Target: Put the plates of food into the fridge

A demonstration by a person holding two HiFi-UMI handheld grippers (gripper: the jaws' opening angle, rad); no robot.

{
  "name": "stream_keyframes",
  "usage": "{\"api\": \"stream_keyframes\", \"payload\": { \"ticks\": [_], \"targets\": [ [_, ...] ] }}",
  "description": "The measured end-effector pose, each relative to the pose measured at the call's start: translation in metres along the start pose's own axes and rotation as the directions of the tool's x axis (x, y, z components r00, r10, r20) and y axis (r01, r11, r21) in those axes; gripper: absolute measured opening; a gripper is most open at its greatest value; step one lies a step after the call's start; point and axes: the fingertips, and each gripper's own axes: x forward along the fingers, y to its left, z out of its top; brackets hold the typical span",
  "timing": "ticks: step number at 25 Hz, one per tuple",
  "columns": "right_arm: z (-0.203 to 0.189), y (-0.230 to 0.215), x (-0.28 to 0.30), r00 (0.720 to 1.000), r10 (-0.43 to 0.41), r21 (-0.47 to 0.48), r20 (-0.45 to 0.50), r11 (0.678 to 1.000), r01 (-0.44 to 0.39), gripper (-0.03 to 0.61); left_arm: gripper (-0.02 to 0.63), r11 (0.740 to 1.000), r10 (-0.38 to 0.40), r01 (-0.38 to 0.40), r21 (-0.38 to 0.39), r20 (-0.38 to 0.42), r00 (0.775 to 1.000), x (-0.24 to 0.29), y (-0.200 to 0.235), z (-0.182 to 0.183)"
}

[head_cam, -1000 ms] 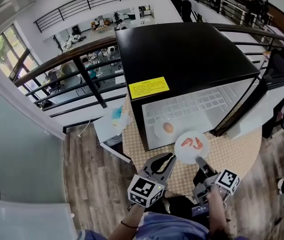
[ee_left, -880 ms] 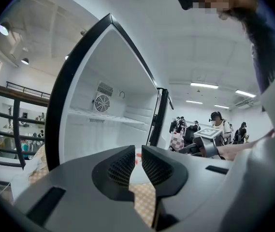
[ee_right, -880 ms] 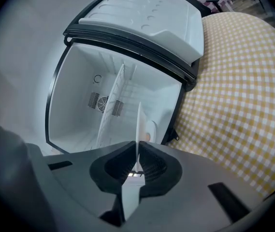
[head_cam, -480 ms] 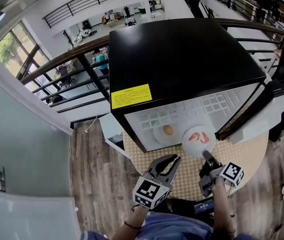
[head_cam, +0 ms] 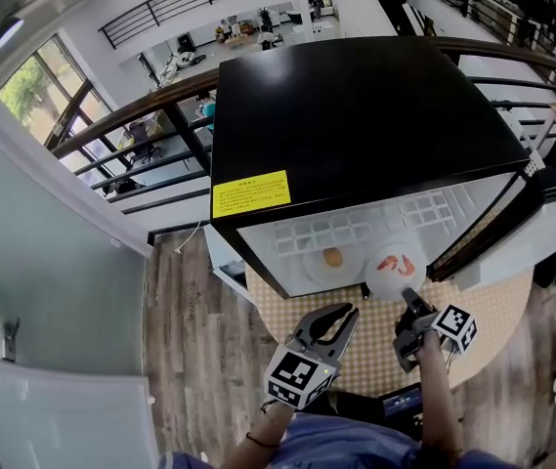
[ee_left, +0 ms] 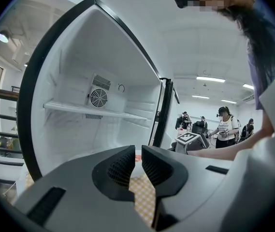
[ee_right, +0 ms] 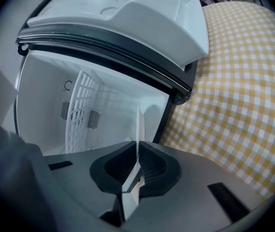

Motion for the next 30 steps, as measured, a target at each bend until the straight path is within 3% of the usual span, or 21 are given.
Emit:
{"api": "stream_keyframes", "payload": {
  "ticks": [13, 19, 30],
  "targets": [
    [0.032, -0.003, 0.048, 0.996, -0.037, -0.014, 0.086, 0.999, 0.038, 0.023, 0.038, 0.999, 0.035, -0.035, -0.01, -0.017, 0.999, 0.011, -0.002, -0.003],
    [0.044, 0.012, 0.086, 0.994, -0.04, -0.153, 0.099, 0.987, 0.055, 0.023, 0.038, 0.999, 0.051, -0.051, -0.017, -0.017, 0.999, 0.012, -0.001, -0.005],
    [0.058, 0.009, 0.118, 0.989, -0.129, -0.374, 0.073, 0.916, 0.147, 0.063, 0.038, 0.996, 0.085, -0.085, -0.026, -0.016, 0.996, 0.0, 0.007, -0.005]
  ]
}}
